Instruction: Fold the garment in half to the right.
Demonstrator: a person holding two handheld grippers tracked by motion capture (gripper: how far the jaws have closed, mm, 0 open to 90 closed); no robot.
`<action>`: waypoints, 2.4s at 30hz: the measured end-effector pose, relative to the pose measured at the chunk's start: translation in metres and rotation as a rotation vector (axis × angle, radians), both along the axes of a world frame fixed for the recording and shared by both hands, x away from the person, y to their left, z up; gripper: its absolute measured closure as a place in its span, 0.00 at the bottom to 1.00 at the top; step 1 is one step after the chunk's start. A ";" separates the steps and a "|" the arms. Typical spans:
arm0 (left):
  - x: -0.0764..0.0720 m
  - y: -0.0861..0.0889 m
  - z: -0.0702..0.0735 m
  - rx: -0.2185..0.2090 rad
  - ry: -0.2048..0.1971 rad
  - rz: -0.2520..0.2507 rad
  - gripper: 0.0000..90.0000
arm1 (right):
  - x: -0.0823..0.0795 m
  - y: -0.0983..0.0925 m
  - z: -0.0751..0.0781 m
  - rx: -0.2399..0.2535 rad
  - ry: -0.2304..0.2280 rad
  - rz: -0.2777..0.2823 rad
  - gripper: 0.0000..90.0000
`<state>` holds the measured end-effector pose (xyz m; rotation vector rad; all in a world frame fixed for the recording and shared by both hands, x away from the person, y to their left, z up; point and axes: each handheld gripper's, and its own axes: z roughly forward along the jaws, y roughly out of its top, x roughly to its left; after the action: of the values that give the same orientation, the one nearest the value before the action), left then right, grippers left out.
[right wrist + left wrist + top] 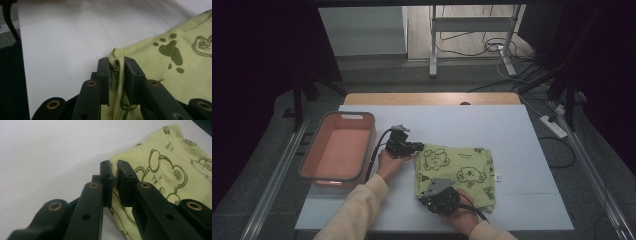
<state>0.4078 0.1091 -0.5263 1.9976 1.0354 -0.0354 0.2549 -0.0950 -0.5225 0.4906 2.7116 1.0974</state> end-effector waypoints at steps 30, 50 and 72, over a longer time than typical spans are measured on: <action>-0.005 0.009 0.023 -0.093 -0.021 -0.001 0.92 | 0.003 -0.015 0.017 0.185 0.037 0.002 0.84; -0.006 0.019 0.037 -0.123 -0.017 0.004 0.92 | -0.003 -0.013 0.035 0.234 -0.029 0.030 0.84; -0.005 0.030 0.045 -0.138 0.001 0.021 0.92 | -0.006 -0.005 0.038 0.298 -0.040 0.000 0.84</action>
<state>0.4024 0.1392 -0.4817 1.8624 1.0263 -0.0941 0.2494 -0.1001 -0.4842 0.5040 2.5239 1.5041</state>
